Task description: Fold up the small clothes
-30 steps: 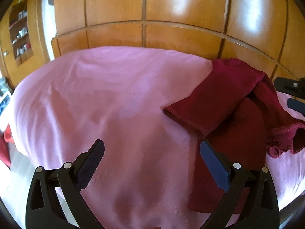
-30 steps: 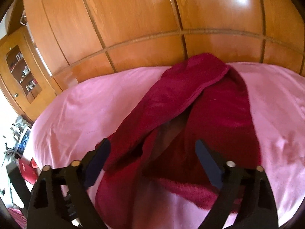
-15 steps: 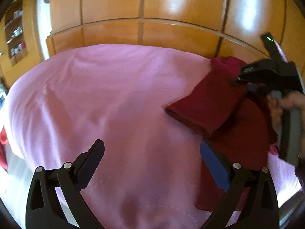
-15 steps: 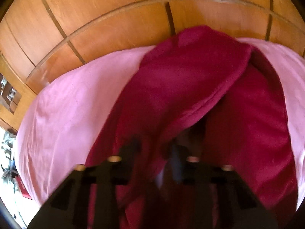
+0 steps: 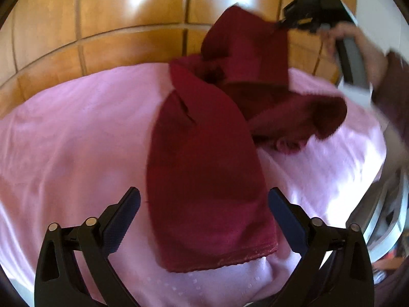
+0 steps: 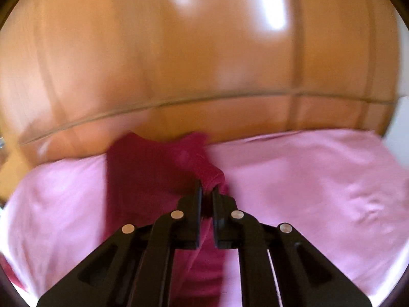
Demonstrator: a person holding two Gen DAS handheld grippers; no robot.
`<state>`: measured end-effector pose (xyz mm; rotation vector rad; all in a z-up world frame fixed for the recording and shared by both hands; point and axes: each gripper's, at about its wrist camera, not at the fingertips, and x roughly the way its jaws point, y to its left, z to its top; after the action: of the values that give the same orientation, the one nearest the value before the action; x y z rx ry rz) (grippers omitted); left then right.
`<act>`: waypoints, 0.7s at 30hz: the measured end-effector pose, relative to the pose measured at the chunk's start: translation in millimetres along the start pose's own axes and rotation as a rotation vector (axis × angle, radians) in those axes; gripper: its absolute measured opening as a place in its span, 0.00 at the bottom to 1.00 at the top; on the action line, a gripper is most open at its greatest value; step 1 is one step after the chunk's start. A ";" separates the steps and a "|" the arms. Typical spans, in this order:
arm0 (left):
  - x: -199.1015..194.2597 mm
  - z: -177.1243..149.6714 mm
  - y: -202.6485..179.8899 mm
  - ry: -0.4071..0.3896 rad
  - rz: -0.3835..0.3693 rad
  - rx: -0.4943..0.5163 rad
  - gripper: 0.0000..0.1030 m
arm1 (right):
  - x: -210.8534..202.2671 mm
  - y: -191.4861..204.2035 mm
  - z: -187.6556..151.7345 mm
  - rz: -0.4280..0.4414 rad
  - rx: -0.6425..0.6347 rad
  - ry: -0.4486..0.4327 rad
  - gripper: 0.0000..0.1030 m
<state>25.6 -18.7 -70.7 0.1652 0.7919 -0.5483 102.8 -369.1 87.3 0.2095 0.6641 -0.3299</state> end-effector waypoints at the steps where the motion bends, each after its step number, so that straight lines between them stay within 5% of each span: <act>1: 3.3 -1.1 -0.9 0.018 0.008 0.010 0.78 | 4.5 -18.0 7.0 -0.064 0.003 -0.007 0.06; 8: 8.9 1.5 9.5 0.069 -0.007 -0.016 0.08 | 58.3 -88.5 29.3 -0.370 -0.031 0.052 0.06; 10: 4.8 13.3 28.2 0.057 -0.027 -0.072 0.07 | 76.3 -96.0 28.9 -0.396 -0.038 0.092 0.07; 13: -7.7 34.6 74.3 0.007 0.095 -0.154 0.07 | 95.9 -99.7 28.5 -0.429 -0.060 0.126 0.21; 15: -17.4 50.3 118.2 -0.027 0.176 -0.251 0.07 | 98.5 -98.6 25.0 -0.409 -0.067 0.131 0.66; 16: -24.8 60.6 150.9 -0.052 0.231 -0.328 0.07 | 94.3 -100.2 19.4 -0.404 -0.074 0.119 0.72; 20: -39.8 89.1 240.5 -0.111 0.395 -0.556 0.07 | 73.7 -97.0 -5.1 -0.350 -0.113 0.124 0.84; 21: -42.8 94.7 256.8 -0.121 0.463 -0.597 0.16 | 64.9 -95.1 -15.0 -0.303 -0.096 0.137 0.87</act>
<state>195.8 184.3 10.5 -0.2324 0.7380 0.1252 107.6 -468.0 26.6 0.0390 0.8475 -0.5761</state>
